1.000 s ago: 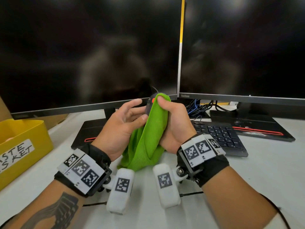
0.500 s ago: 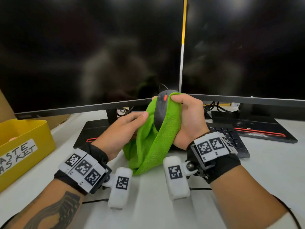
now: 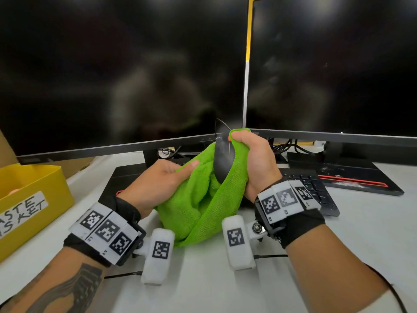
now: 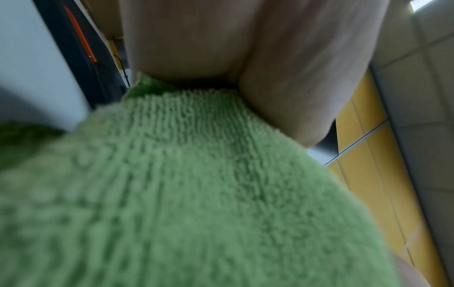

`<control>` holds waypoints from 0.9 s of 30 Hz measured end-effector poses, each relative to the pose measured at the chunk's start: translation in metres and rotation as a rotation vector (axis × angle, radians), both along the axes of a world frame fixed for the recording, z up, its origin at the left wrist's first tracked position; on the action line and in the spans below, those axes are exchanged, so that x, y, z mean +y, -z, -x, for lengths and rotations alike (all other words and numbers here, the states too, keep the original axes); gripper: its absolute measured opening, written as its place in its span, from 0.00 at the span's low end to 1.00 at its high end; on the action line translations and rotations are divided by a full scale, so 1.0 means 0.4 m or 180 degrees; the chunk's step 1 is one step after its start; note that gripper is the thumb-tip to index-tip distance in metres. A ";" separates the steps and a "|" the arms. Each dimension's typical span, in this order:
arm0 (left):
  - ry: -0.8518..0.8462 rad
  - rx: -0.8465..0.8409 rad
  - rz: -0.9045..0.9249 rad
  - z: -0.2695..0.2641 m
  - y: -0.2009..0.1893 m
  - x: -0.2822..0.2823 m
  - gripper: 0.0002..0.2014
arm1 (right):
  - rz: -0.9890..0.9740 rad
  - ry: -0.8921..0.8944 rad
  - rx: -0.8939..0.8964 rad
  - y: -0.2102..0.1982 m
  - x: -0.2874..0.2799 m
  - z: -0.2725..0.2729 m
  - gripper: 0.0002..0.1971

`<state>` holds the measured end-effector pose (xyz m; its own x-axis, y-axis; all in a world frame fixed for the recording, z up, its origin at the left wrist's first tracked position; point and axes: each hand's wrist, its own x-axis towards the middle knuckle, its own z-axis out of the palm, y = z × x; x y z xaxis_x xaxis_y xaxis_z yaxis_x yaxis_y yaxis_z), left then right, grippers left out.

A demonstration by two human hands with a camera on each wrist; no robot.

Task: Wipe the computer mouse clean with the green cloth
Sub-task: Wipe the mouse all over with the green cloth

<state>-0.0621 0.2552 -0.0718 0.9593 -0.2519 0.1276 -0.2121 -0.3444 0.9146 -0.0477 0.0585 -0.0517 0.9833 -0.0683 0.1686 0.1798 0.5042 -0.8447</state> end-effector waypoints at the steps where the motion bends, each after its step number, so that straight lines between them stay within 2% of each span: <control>1: -0.0066 -0.0051 0.0074 -0.005 0.002 0.002 0.46 | 0.0125 0.0089 0.0009 0.000 0.001 -0.003 0.06; 3: -0.0201 -0.0133 0.0173 -0.026 0.009 0.010 0.55 | 0.0365 0.0225 0.0053 0.004 0.000 -0.010 0.11; 6: -0.0243 -0.0172 0.0389 -0.058 0.034 0.027 0.58 | 0.0491 0.0257 0.0161 0.011 0.005 -0.014 0.16; 8: -0.0239 -0.0151 0.0588 -0.041 0.023 0.020 0.53 | 0.0617 0.0241 0.0210 0.012 0.006 -0.012 0.23; 9: -0.0250 -0.0193 0.0725 -0.027 0.014 0.010 0.46 | 0.0672 0.0212 0.0232 0.010 0.006 -0.009 0.23; 11: -0.0334 -0.0253 0.0986 -0.014 -0.002 -0.001 0.30 | 0.0739 0.0170 0.0252 0.008 0.007 0.001 0.11; 12: -0.0364 -0.0153 0.1203 -0.013 -0.006 -0.003 0.26 | 0.0733 0.0134 0.0254 0.007 0.007 0.004 0.07; 15: -0.0301 0.0327 0.1898 -0.008 -0.019 -0.004 0.25 | 0.0770 0.0082 0.0197 0.008 0.012 0.009 0.06; 19: 0.0436 0.0591 0.2538 -0.004 -0.030 0.014 0.20 | 0.0976 -0.0012 0.0153 0.008 0.007 0.021 0.12; 22: 0.0671 0.0415 0.2455 -0.007 -0.022 0.011 0.23 | 0.1116 -0.0168 0.0038 0.012 0.004 0.029 0.10; 26: 0.0453 -0.0104 0.2123 -0.001 -0.006 -0.020 0.22 | 0.1126 -0.0251 -0.0110 0.021 0.023 0.033 0.14; 27: 0.0407 -0.0183 0.2097 -0.002 0.001 -0.023 0.24 | 0.1111 -0.0248 -0.0161 0.024 0.030 0.032 0.14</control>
